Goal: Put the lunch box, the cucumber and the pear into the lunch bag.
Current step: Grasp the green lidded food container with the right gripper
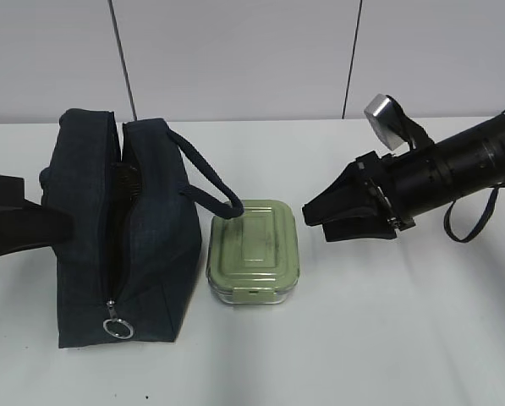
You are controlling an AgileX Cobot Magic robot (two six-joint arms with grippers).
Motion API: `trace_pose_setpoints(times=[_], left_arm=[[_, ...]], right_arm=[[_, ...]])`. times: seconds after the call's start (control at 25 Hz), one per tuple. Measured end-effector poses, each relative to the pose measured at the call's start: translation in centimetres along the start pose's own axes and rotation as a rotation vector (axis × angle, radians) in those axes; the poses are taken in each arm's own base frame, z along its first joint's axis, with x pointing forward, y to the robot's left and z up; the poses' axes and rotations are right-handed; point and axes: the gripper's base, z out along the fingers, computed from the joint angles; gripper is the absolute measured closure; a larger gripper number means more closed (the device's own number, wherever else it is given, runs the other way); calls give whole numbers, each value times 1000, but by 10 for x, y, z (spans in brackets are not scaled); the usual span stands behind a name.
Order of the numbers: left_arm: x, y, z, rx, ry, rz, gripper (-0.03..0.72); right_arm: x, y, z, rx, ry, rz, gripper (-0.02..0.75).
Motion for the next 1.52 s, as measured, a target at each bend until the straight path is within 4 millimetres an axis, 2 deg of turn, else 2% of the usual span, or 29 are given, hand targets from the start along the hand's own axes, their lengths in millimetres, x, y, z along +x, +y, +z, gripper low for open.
trace_pose_setpoints(times=[0.12, 0.28, 0.48, 0.8, 0.92, 1.28, 1.52], left_arm=[[0, 0, 0, 0, 0, 0, 701], [0, 0, 0, 0, 0, 0, 701], [0, 0, 0, 0, 0, 0, 701], [0, 0, 0, 2, 2, 0, 701], [0, 0, 0, 2, 3, 2, 701], [0, 0, 0, 1, 5, 5, 701], [1, 0, 0, 1, 6, 6, 701]], right_arm=[[-2, 0, 5, 39, -12, -7, 113], [-4, 2, 19, 110, -30, -30, 79], [-7, 1, 32, 152, -67, -21, 78], [2, -34, 58, 114, -47, 145, 80], [2, -39, 62, 109, -45, 161, 84], [-9, -38, 63, 94, -72, 135, 113], [-9, -46, 72, 45, -33, 151, 137]])
